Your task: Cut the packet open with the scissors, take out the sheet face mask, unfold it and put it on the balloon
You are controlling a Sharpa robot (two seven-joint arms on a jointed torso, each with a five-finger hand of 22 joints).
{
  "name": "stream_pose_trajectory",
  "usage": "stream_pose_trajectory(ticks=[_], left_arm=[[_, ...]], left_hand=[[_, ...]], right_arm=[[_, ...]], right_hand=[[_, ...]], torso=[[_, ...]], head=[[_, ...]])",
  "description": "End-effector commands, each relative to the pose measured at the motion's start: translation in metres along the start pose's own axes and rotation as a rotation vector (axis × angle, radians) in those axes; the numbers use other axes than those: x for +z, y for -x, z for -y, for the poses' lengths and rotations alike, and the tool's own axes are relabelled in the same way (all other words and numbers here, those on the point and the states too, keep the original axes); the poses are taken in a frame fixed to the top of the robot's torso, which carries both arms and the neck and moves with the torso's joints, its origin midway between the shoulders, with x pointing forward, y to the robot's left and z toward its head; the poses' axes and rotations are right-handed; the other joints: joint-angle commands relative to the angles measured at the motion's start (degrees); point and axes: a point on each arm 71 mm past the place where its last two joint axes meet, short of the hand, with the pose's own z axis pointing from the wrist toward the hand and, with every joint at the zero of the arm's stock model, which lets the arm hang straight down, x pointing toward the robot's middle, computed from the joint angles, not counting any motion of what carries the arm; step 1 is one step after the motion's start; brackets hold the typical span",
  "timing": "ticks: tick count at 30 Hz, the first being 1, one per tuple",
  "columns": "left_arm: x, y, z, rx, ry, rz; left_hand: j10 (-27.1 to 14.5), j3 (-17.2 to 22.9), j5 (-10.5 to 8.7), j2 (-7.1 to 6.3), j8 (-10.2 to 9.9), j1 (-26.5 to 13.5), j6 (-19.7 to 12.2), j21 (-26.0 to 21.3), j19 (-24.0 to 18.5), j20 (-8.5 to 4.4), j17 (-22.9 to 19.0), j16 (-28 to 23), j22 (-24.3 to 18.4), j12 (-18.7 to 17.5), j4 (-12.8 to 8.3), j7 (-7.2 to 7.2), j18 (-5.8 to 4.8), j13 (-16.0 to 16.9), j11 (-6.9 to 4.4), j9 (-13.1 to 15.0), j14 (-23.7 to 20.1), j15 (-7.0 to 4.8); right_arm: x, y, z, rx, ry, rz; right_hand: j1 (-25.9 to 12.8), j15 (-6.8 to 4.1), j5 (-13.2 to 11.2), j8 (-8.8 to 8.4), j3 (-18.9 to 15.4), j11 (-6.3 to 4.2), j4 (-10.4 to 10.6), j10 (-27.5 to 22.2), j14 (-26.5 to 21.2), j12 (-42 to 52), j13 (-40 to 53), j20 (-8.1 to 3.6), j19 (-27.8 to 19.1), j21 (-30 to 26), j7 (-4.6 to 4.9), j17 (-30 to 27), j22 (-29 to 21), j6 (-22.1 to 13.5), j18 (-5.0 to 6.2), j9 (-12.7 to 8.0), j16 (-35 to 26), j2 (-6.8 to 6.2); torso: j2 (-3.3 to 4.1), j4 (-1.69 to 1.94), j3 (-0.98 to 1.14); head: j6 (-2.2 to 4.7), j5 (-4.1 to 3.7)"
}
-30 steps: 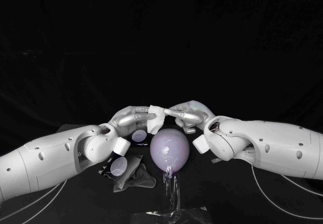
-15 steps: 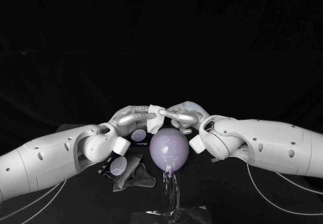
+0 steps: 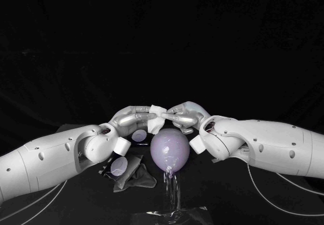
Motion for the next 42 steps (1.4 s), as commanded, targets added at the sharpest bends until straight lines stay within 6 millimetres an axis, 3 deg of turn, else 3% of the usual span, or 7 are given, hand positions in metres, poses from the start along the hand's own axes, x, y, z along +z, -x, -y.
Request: stream_pose_trajectory(ticks=[1, 15, 24, 35, 41, 42], left_arm=[[0.0006, -0.0012, 0.0019, -0.002, -0.012, -0.010], [-0.0003, 0.0026, 0.0022, 0.004, -0.015, 0.007], [-0.0007, 0.0041, 0.0023, 0.006, -0.015, 0.014], [-0.0007, 0.0044, 0.0021, 0.006, -0.012, 0.015], [-0.0007, 0.0046, 0.0020, 0.006, -0.011, 0.015], [-0.0007, 0.0046, 0.0020, 0.006, -0.010, 0.014]], left_hand=[[0.1, 3.9, 0.18, 0.39, -0.3, -0.1, -0.5, 0.2, -0.3, 0.00, -0.1, 0.4, 0.1, 0.4, -3.6, 0.05, 0.68, 0.1, -0.45, -0.1, 0.1, -0.39], [0.0, 4.0, 0.17, 0.39, -0.4, -0.2, -0.6, 0.3, -0.5, 0.08, -0.3, 0.6, 0.2, 0.8, -3.6, 0.61, 0.73, 0.1, -0.48, -0.1, 0.2, -0.45], [0.0, 4.1, 0.17, 0.38, -0.5, -0.3, -0.8, 0.4, -0.6, 0.16, -0.4, 0.8, 0.3, 1.0, -3.6, 0.73, 0.73, 0.1, -0.47, -0.1, 0.2, -0.46], [0.0, 4.1, 0.17, 0.35, -0.6, -0.3, -0.9, 0.4, -0.7, 0.21, -0.5, 0.9, 0.4, 1.2, -3.6, 0.85, 0.72, 0.1, -0.47, -0.1, 0.2, -0.47], [0.0, 4.1, 0.18, 0.34, -0.6, -0.3, -0.9, 0.5, -0.7, 0.22, -0.6, 0.9, 0.4, 1.3, -3.6, 0.89, 0.72, 0.1, -0.47, -0.1, 0.2, -0.47], [0.0, 4.1, 0.18, 0.34, -0.6, -0.3, -0.9, 0.5, -0.7, 0.22, -0.6, 0.9, 0.4, 1.3, -3.6, 0.89, 0.72, 0.1, -0.47, -0.1, 0.2, -0.47]], right_arm=[[-0.0009, 0.0019, -0.0018, -0.010, 0.025, 0.015], [-0.0045, 0.0030, -0.0001, 0.005, 0.022, -0.026], [-0.0062, 0.0009, -0.0002, 0.018, 0.030, -0.076], [-0.0066, -0.0004, -0.0005, 0.031, 0.036, -0.105], [-0.0064, 0.0013, -0.0004, 0.040, 0.041, -0.092], [-0.0063, 0.0015, -0.0004, 0.041, 0.042, -0.090]], right_hand=[[2.0, -0.34, 0.2, 0.54, 1.6, -0.19, -1.4, 0.0, 5.2, -0.3, -0.3, -0.48, 0.8, 0.1, 0.05, 12.0, 11.9, -0.3, -0.13, 0.6, 0.1, 1.04], [0.9, 0.22, 0.2, 0.69, 2.6, 0.49, -1.4, -1.2, 4.6, -4.2, -2.4, -0.18, -0.5, -2.5, 0.81, 10.1, 11.1, -2.3, 0.38, 1.1, -1.5, 1.07], [1.9, 1.81, 0.2, -1.30, 6.6, 2.37, -2.8, -5.5, 3.0, -14.4, -8.0, 1.01, -2.5, -6.0, 3.11, 6.6, 10.1, -7.4, 1.01, 0.6, -4.4, 3.34], [0.0, 3.20, 0.2, -4.42, 9.6, 3.99, -3.4, -6.9, 2.4, -15.7, -8.6, 2.36, -2.9, -6.7, 5.05, 5.8, 10.0, -11.0, 1.15, -0.8, -5.2, 3.62], [-0.9, 3.39, 0.2, -4.70, 9.8, 4.15, -2.7, -6.8, 2.5, -15.2, -8.3, 2.57, -2.8, -6.4, 5.15, 5.9, 10.1, -10.8, 1.10, -1.1, -5.0, 4.08], [-0.5, 3.06, 0.2, -3.73, 10.9, 3.61, -3.1, -6.0, 2.9, -13.5, -7.5, 2.56, -2.1, -5.2, 4.37, 7.0, 10.5, -8.6, 0.90, -0.8, -4.1, 5.06]], torso=[[-0.02, -0.01, 0.03], [-0.01, 0.01, 0.00], [-0.01, 0.01, -0.01], [0.01, 0.01, 0.00], [-0.05, 0.02, -0.01], [-0.05, 0.03, -0.01]], head=[[0.01, -0.01], [0.05, 0.02], [0.06, 0.06], [0.01, 0.10], [0.01, 0.13], [0.03, 0.09]])
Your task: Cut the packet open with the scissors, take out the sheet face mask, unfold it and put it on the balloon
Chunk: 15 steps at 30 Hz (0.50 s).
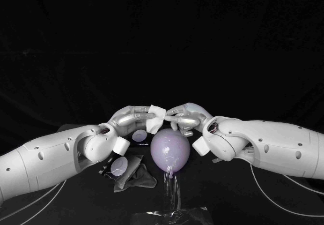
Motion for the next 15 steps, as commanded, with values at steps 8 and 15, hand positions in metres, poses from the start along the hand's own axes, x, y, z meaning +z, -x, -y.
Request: stream_pose_trajectory(ticks=[8, 15], left_arm=[[0.0008, -0.0008, 0.0016, -0.002, -0.010, -0.004], [0.0004, -0.0002, 0.0016, -0.001, -0.009, -0.003]], left_hand=[[-0.1, 4.1, 0.30, 0.67, -0.4, 0.0, -0.3, 0.3, -0.6, 0.05, -0.1, 0.3, 0.1, 0.4, -3.6, 0.36, 0.71, 0.0, -0.46, 0.0, 0.1, -0.34], [-0.1, 4.1, 0.30, 0.67, -0.4, 0.0, -0.3, 0.3, -0.7, 0.07, -0.2, 0.3, 0.2, 0.4, -3.6, 0.41, 0.70, 0.0, -0.45, 0.0, 0.1, -0.34]], right_arm=[[-0.0001, 0.0004, -0.0019, 0.015, 0.030, -0.009], [-0.0009, 0.0013, -0.0018, 0.016, 0.035, -0.012]], right_hand=[[-0.7, -0.40, -0.2, 0.94, 2.8, -0.91, -0.6, 1.3, 3.3, 3.0, 1.4, -0.11, 1.0, 1.6, -1.13, 7.4, 10.6, 4.1, 0.32, -0.1, 1.2, 0.62], [-1.1, -0.46, -0.2, 0.85, 3.4, -0.95, -0.5, 1.3, 3.2, 3.0, 1.4, -0.18, 0.9, 1.4, -1.18, 7.3, 10.6, 4.4, 0.35, -0.3, 1.1, 0.80]], torso=[[0.00, -0.01, -0.01], [0.05, 0.00, -0.01]], head=[[0.04, -0.07], [0.05, -0.04]])
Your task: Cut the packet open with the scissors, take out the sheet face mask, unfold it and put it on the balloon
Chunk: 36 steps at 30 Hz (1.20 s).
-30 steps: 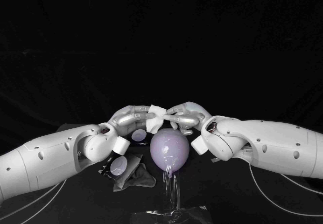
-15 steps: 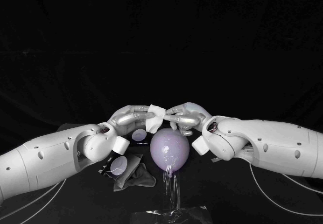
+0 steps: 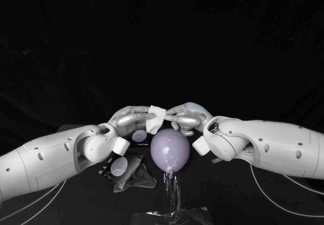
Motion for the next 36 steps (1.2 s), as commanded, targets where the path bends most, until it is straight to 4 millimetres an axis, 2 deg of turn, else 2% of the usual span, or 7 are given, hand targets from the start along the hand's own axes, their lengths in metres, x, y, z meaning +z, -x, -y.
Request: stream_pose_trajectory(ticks=[1, 9, 23, 25, 26, 29, 36], left_arm=[[0.0003, 0.0001, 0.0019, -0.001, -0.010, -0.002], [0.0002, 0.0014, 0.0017, 0.004, -0.007, 0.006], [0.0019, -0.0011, -0.0004, 0.087, 0.019, 0.018], [0.0019, -0.0012, -0.0004, 0.090, 0.019, 0.018], [0.0020, -0.0014, -0.0005, 0.091, 0.019, 0.017], [0.0020, -0.0016, -0.0004, 0.093, 0.018, 0.016], [0.0019, -0.0014, -0.0002, 0.095, 0.016, 0.018]], left_hand=[[-0.1, 4.1, 0.18, 0.61, -0.2, 0.0, -0.1, 0.3, -0.5, -0.08, 0.0, 0.3, 0.1, 0.3, -3.7, 0.21, 0.70, 0.0, -0.45, -0.1, 0.1, -0.36], [-0.2, 4.2, 0.19, 0.56, -0.3, 0.0, 0.0, 0.3, -0.7, -0.03, -0.2, 0.4, 0.2, 0.4, -3.7, 0.34, 0.68, 0.0, -0.40, -0.1, 0.1, -0.34], [-2.3, 6.3, 0.18, -0.18, -0.2, 0.6, 1.2, 1.9, -1.8, -0.34, -1.5, 0.9, 1.7, 0.9, -4.8, 1.59, 1.28, -0.6, 0.67, 0.1, -0.5, 0.40], [-2.2, 6.4, 0.17, -0.25, -0.2, 0.6, 1.2, 2.1, -1.8, -0.34, -1.5, 1.0, 1.8, 1.1, -4.8, 1.56, 1.32, -0.6, 0.63, 0.1, -0.4, 0.35], [-2.1, 6.4, 0.17, -0.29, -0.3, 0.6, 1.3, 2.2, -1.9, -0.34, -1.6, 1.1, 1.9, 1.2, -4.8, 1.55, 1.34, -0.6, 0.60, 0.1, -0.3, 0.32], [-2.0, 6.5, 0.16, -0.35, -0.3, 0.6, 1.4, 2.3, -2.0, -0.32, -1.7, 1.3, 2.0, 1.3, -4.7, 1.51, 1.36, -0.7, 0.55, 0.1, -0.1, 0.27], [-1.9, 6.5, 0.16, -0.40, -0.3, 0.6, 1.4, 2.4, -2.0, -0.31, -1.8, 1.4, 2.2, 1.4, -4.7, 1.49, 1.40, -0.7, 0.51, 0.1, 0.0, 0.22]], right_arm=[[-0.0005, 0.0002, -0.0014, 0.004, 0.023, -0.014], [-0.0012, 0.0005, -0.0025, 0.010, 0.040, -0.015], [-0.0017, -0.0039, -0.0047, 0.039, 0.056, -0.047], [-0.0016, -0.0040, -0.0043, 0.040, 0.052, -0.049], [-0.0015, -0.0039, -0.0039, 0.040, 0.047, -0.051], [-0.0012, -0.0039, -0.0029, 0.039, 0.035, -0.055], [-0.0006, -0.0028, -0.0006, 0.033, 0.012, -0.058]], right_hand=[[0.0, -0.23, 0.0, 0.02, 0.5, -0.13, 0.1, 0.4, 3.0, 0.3, 0.1, -0.24, 0.2, 0.2, 0.00, 7.3, 10.6, 0.6, 0.36, 0.0, 0.3, 0.70], [-0.2, -0.25, 0.0, 0.03, 0.8, -0.16, 0.1, 0.5, 3.1, 1.1, 0.6, -0.27, 0.4, 0.6, -0.06, 7.5, 10.7, 0.9, 0.28, -0.1, 0.4, 0.84], [-0.8, -0.25, 0.0, -0.28, 1.3, -0.12, -0.1, 0.2, 3.0, 1.1, 0.7, -0.31, 0.3, 0.5, 0.03, 7.5, 10.7, 0.7, 0.29, -0.3, 0.4, 0.57], [-0.9, -0.18, 0.0, -0.63, 1.4, -0.02, -0.6, 0.1, 3.0, 0.9, 0.5, -0.29, 0.3, 0.6, 0.20, 7.4, 10.7, 0.1, 0.28, -0.5, 0.4, 0.00], [-1.4, 0.01, 0.0, -1.22, 0.3, 0.28, -1.3, -0.3, 2.8, 0.2, 0.2, -0.21, 0.1, 0.2, 0.66, 7.1, 10.6, -1.1, 0.34, -0.6, 0.1, -2.02], [-3.1, 0.39, -0.2, -1.79, -2.0, 0.74, -0.9, -0.6, 2.6, -0.4, -0.1, 0.03, -0.2, -0.2, 1.15, 6.7, 10.5, -2.1, 0.39, -0.8, -0.2, -4.10], [-5.1, 0.62, 0.0, -2.27, -5.8, 0.85, 0.0, -1.1, 2.5, -0.4, -0.1, 0.39, -0.5, -0.7, 1.26, 6.5, 10.3, -2.4, 0.52, -1.1, -0.3, -6.40]], torso=[[0.01, -0.01, 0.00], [-0.02, 0.02, 0.00], [0.01, -0.02, 0.00], [0.00, -0.03, -0.01], [-0.01, -0.02, 0.00], [0.00, -0.01, 0.01], [0.01, 0.00, 0.00]], head=[[-0.03, 0.02], [0.03, -0.04], [0.03, 0.10], [0.03, 0.08], [0.01, 0.11], [-0.01, 0.09], [-0.08, 0.03]])
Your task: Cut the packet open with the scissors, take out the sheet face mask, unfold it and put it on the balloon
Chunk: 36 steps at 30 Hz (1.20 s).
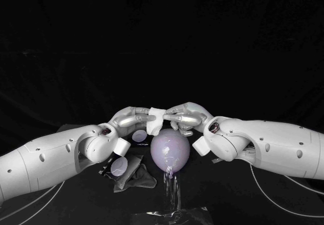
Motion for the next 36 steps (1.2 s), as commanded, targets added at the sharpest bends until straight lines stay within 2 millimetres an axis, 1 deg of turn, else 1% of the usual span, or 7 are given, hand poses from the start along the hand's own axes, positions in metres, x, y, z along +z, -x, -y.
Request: stream_pose_trajectory(ticks=[1, 11, 18, 22, 26, 28, 36], left_arm=[[0.0007, -0.0010, 0.0014, 0.013, -0.007, 0.001], [0.0002, -0.0002, 0.0014, 0.018, -0.005, 0.008], [0.0011, -0.0003, 0.0007, 0.018, -0.004, 0.006], [0.0014, -0.0006, 0.0003, 0.018, -0.002, 0.005], [0.0018, -0.0014, 0.0001, 0.017, -0.002, 0.003], [0.0021, -0.0021, 0.0001, 0.018, -0.002, 0.001], [0.0026, -0.0038, 0.0001, 0.018, -0.002, -0.004]], left_hand=[[0.3, 5.8, 0.36, -0.18, -0.3, 0.4, 0.3, 0.3, -0.4, -0.06, -0.1, 0.3, 0.1, 0.2, -5.4, -0.06, 0.69, 0.0, -0.26, 0.1, 0.3, -0.07], [0.4, 5.9, 0.36, -0.23, -0.3, 0.4, 0.5, 0.6, -0.4, -0.12, -0.3, 0.4, 0.3, 0.4, -5.4, -0.07, 0.86, -0.1, -0.28, 0.1, 0.5, -0.12], [0.4, 6.0, 0.37, -0.31, -0.3, 0.5, 0.6, 0.7, -0.4, -0.16, -0.4, 0.5, 0.5, 0.5, -5.4, -0.05, 0.96, -0.2, -0.26, 0.1, 0.5, -0.13], [0.4, 6.0, 0.37, -0.32, -0.2, 0.5, 0.7, 0.8, -0.4, -0.16, -0.5, 0.5, 0.5, 0.5, -5.4, -0.03, 0.98, -0.2, -0.24, 0.1, 0.5, -0.13], [0.5, 6.1, 0.36, -0.35, -0.2, 0.5, 0.7, 0.8, -0.4, -0.16, -0.5, 0.5, 0.5, 0.5, -5.4, -0.02, 1.01, -0.2, -0.21, 0.1, 0.6, -0.12], [0.5, 6.1, 0.36, -0.35, -0.2, 0.5, 0.7, 0.8, -0.4, -0.16, -0.5, 0.5, 0.5, 0.5, -5.4, -0.02, 1.01, -0.2, -0.21, 0.1, 0.6, -0.12], [0.5, 6.1, 0.36, -0.40, -0.2, 0.5, 0.8, 0.9, -0.4, -0.16, -0.6, 0.6, 0.6, 0.6, -5.4, 0.00, 1.05, -0.2, -0.18, 0.1, 0.6, -0.11]], right_arm=[[0.0004, -0.0014, 0.0009, 0.000, -0.013, -0.028], [0.0006, 0.0003, 0.0017, -0.002, -0.018, -0.020], [0.0006, 0.0030, 0.0014, 0.008, -0.008, 0.005], [0.0007, 0.0038, 0.0012, 0.012, -0.004, 0.013], [0.0012, 0.0036, 0.0009, 0.013, -0.002, 0.017], [0.0015, 0.0034, 0.0009, 0.014, -0.002, 0.017], [0.0023, 0.0032, 0.0010, 0.012, -0.006, 0.023]], right_hand=[[-0.4, 0.39, -0.2, -0.27, -1.0, 0.01, 0.2, -0.3, 2.7, -0.1, 0.0, 0.10, -0.1, -0.4, 0.06, 6.4, 10.3, -0.3, 0.62, -0.2, -0.4, -0.90], [-0.8, 0.35, -0.1, -0.34, -2.3, -0.07, 0.8, -0.2, 2.8, 0.4, 0.3, 0.14, 0.0, -0.2, -0.07, 6.7, 10.3, 0.2, 0.59, -0.4, -0.2, -0.82], [-0.1, -0.01, -0.1, 0.14, -2.5, -0.55, 1.1, 0.5, 3.1, 1.8, 0.9, -0.05, 0.6, 0.9, -0.70, 7.4, 10.7, 1.6, 0.40, -0.4, 0.5, 0.75], [0.3, -0.19, -0.1, 0.30, -2.5, -0.76, 1.3, 0.8, 3.3, 2.4, 1.2, -0.19, 0.9, 1.4, -0.96, 7.8, 10.8, 2.2, 0.29, -0.4, 0.8, 1.65], [0.5, -0.28, -0.1, 0.38, -2.5, -0.86, 1.3, 1.0, 3.4, 2.7, 1.3, -0.28, 1.0, 1.6, -1.07, 8.0, 10.9, 2.4, 0.24, -0.4, 1.0, 2.04], [0.9, -0.38, -0.2, 0.41, -2.3, -0.96, 1.3, 1.1, 3.5, 2.9, 1.3, -0.36, 1.1, 1.7, -1.19, 8.0, 10.9, 2.5, 0.23, -0.4, 1.0, 2.63], [1.4, -0.49, -0.2, 0.52, -2.3, -1.08, 1.0, 1.5, 3.6, 3.5, 1.6, -0.48, 1.3, 2.1, -1.32, 8.3, 11.0, 2.8, 0.14, -0.4, 1.2, 2.80]], torso=[[0.01, 0.01, -0.02], [0.00, 0.02, -0.02], [0.06, -0.02, -0.03], [0.06, -0.01, -0.01], [0.03, 0.01, -0.02], [0.02, 0.03, -0.02], [0.00, 0.03, -0.02]], head=[[-0.10, -0.03], [-0.13, -0.06], [-0.14, -0.18], [-0.26, -0.23], [-0.41, -0.32], [-0.47, -0.31], [-0.51, -0.35]])
